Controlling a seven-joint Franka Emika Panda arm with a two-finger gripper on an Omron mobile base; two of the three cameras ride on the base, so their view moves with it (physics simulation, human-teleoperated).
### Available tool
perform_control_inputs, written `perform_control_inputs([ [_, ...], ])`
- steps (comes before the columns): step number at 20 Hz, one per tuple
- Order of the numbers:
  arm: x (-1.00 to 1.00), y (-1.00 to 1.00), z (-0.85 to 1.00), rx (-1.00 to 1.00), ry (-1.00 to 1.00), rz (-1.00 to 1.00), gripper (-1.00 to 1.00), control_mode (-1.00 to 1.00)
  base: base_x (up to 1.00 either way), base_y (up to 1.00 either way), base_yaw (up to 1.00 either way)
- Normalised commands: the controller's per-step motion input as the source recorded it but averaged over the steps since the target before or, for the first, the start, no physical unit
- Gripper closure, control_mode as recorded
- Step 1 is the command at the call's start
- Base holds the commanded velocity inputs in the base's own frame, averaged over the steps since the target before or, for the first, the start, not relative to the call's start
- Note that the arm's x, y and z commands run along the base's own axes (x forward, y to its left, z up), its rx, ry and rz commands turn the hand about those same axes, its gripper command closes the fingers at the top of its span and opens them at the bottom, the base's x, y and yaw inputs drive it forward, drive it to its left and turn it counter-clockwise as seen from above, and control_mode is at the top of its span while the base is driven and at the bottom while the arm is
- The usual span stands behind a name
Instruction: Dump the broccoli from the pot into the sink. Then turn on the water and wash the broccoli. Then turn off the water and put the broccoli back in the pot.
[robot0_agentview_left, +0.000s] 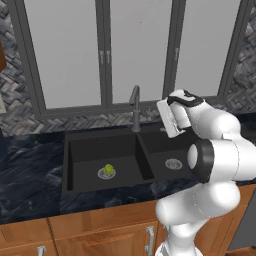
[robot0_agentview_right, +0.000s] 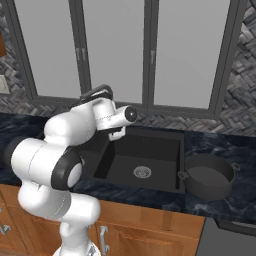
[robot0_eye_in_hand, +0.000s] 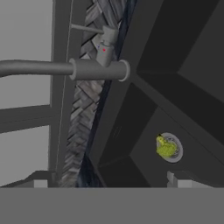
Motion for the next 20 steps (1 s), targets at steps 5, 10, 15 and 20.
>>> perform_control_inputs([
  [5, 0.19, 0.00, -0.06, 0.00, 0.00, 0.00, -1.00, -1.00, 0.00, 0.00, 0.00],
  [10, 0.14, 0.00, -0.15, 0.00, 0.00, 0.00, -1.00, -1.00, 0.00, 0.00, 0.00],
  [15, 0.16, 0.00, -0.16, 0.01, 0.00, 0.00, -1.00, -1.00, 0.00, 0.00, 0.00],
  [20, 0.18, 0.00, -0.10, 0.03, 0.00, 0.00, -1.00, -1.00, 0.00, 0.00, 0.00],
])
